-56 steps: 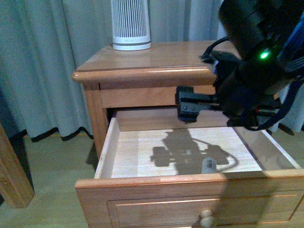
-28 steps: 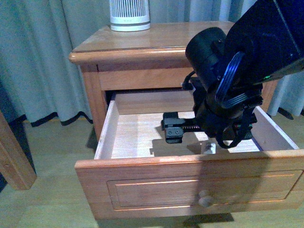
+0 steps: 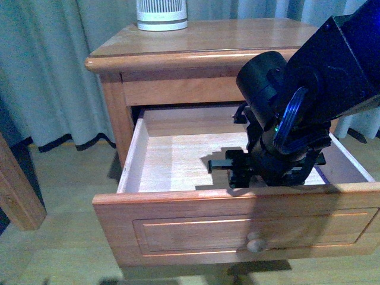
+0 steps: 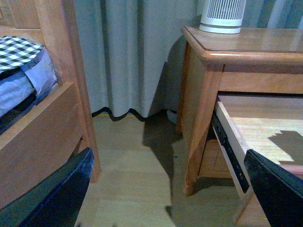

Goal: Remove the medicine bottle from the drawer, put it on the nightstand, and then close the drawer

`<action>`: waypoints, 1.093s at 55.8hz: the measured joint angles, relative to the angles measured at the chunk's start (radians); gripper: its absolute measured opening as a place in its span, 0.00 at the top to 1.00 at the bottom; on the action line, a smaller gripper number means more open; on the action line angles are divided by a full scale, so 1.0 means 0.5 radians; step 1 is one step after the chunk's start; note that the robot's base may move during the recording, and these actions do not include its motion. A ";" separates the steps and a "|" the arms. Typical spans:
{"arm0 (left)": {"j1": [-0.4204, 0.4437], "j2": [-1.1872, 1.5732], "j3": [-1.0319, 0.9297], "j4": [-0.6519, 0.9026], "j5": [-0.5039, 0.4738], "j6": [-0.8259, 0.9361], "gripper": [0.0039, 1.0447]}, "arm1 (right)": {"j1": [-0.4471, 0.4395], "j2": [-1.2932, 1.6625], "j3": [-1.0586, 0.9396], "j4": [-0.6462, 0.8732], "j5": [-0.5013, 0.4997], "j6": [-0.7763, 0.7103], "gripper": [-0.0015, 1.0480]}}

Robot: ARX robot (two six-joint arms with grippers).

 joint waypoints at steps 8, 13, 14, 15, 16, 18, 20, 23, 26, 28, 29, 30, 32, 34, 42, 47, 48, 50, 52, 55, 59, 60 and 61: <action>0.000 0.000 0.000 0.000 0.000 -0.001 0.06 | -0.023 -0.018 -0.034 0.043 -0.027 0.001 0.71; 0.000 0.000 0.000 0.000 0.000 0.000 0.06 | -0.027 -0.045 -0.056 0.069 -0.061 0.001 0.72; 0.000 0.000 0.000 0.000 0.000 0.000 0.06 | -0.028 -0.048 -0.059 0.071 -0.068 0.000 0.72; 0.000 0.000 0.000 0.000 -0.001 -0.001 0.06 | -0.029 -0.056 -0.063 0.079 -0.078 0.000 0.72; 0.000 0.000 0.000 0.000 0.000 -0.001 0.06 | -0.029 -0.062 -0.066 0.082 -0.083 -0.001 0.72; 0.000 0.000 0.000 0.000 0.000 -0.001 0.06 | -0.029 -0.079 -0.068 0.089 -0.101 -0.002 0.72; 0.000 0.000 0.000 0.000 0.000 0.000 0.06 | -0.029 -0.101 -0.068 0.097 -0.114 -0.005 0.72; 0.000 0.000 0.000 0.000 0.000 0.000 0.06 | -0.028 -0.163 -0.066 0.115 -0.132 -0.025 0.72; 0.000 0.000 0.000 0.000 0.000 0.000 0.06 | -0.026 -0.227 -0.054 0.134 -0.146 -0.058 0.72; 0.000 0.000 0.000 0.000 -0.001 0.000 0.06 | -0.022 -0.282 -0.033 0.142 -0.164 -0.077 0.72; 0.000 0.000 0.000 0.000 0.000 0.000 0.06 | -0.020 -0.320 -0.014 0.146 -0.174 -0.089 0.72; 0.000 0.000 0.000 0.000 0.000 -0.001 0.06 | -0.016 -0.360 0.011 0.151 -0.176 -0.115 0.72; 0.000 0.000 0.000 0.000 0.000 -0.001 0.06 | -0.011 -0.417 0.053 0.164 -0.182 -0.142 0.72; 0.000 0.000 0.000 0.000 0.000 0.000 0.06 | -0.005 -0.473 0.102 0.173 -0.189 -0.179 0.72; 0.000 0.000 0.000 0.000 0.000 -0.001 0.06 | 0.011 -0.622 0.365 0.198 -0.197 -0.320 0.72; 0.000 0.000 0.000 0.000 0.000 0.000 0.06 | 0.011 -0.627 0.597 0.185 -0.183 -0.412 0.72; 0.000 0.000 0.000 0.000 -0.001 0.000 0.06 | 0.011 -0.615 0.660 0.182 -0.174 -0.443 0.72; 0.000 0.000 0.000 0.000 -0.001 0.000 0.06 | 0.006 -0.587 0.756 0.180 -0.156 -0.487 0.72; 0.000 0.000 0.000 0.000 0.000 -0.001 0.06 | 0.001 -0.549 0.861 0.167 -0.132 -0.529 0.72; 0.000 0.000 0.000 0.000 0.000 0.000 0.06 | -0.014 -0.444 1.083 0.105 -0.117 -0.593 0.72; 0.000 0.000 0.000 0.000 0.000 0.000 0.06 | -0.031 -0.304 1.306 0.061 -0.078 -0.668 0.72; 0.000 0.000 0.000 0.000 0.000 0.000 0.06 | -0.040 -0.224 1.419 0.036 -0.052 -0.709 0.72; 0.000 0.000 0.000 0.000 0.000 0.000 0.06 | -0.043 -0.198 1.456 0.023 -0.047 -0.718 0.72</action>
